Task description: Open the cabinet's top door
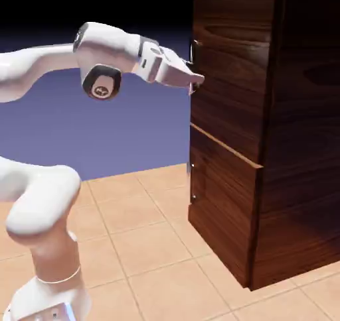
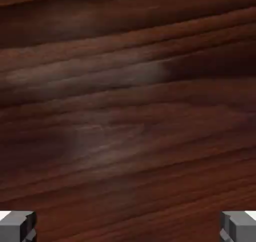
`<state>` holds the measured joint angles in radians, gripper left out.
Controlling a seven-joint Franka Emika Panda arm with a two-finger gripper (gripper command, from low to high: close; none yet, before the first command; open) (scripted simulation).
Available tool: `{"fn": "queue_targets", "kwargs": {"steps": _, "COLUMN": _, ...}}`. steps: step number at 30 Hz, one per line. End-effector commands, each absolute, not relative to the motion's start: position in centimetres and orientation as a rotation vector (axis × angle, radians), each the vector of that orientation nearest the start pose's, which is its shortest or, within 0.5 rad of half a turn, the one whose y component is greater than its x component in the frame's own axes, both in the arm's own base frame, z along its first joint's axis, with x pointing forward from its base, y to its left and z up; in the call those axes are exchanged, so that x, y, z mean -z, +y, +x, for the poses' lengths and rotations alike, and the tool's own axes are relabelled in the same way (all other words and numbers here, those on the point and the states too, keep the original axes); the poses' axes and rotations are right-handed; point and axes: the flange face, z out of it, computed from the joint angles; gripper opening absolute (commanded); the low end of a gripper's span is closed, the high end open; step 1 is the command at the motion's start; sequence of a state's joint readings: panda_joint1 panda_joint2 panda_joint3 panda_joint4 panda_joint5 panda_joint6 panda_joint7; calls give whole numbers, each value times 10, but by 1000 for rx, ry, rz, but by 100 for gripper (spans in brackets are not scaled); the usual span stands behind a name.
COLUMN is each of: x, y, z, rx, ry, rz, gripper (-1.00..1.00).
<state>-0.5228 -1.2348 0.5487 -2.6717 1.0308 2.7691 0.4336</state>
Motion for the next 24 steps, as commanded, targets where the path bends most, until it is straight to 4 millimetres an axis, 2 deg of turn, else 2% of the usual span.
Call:
{"fn": "queue_targets", "kwargs": {"steps": 1, "x": -651, "y": 59, "z": 272, "rx": 1525, "ry": 1076, "rz": -1833, "gripper": 0}}
{"fn": "queue_targets", "kwargs": {"steps": 7, "x": -652, "y": 105, "z": 263, "rx": 1626, "ry": 992, "rz": -1763, "gripper": 0}}
{"fn": "queue_targets", "kwargs": {"steps": 13, "x": -632, "y": 150, "z": 273, "rx": 1718, "ry": 889, "rz": -1739, "gripper": 0}}
{"fn": "queue_targets", "kwargs": {"steps": 19, "x": -595, "y": 184, "z": 304, "rx": 1794, "ry": 782, "rz": -1756, "gripper": 0}}
{"fn": "queue_targets", "kwargs": {"steps": 20, "x": -595, "y": 184, "z": 304, "rx": 1794, "ry": 782, "rz": -1756, "gripper": 0}}
{"fn": "queue_targets", "kwargs": {"steps": 24, "x": -595, "y": 182, "z": 348, "rx": 1795, "ry": 782, "rz": -1756, "gripper": 0}}
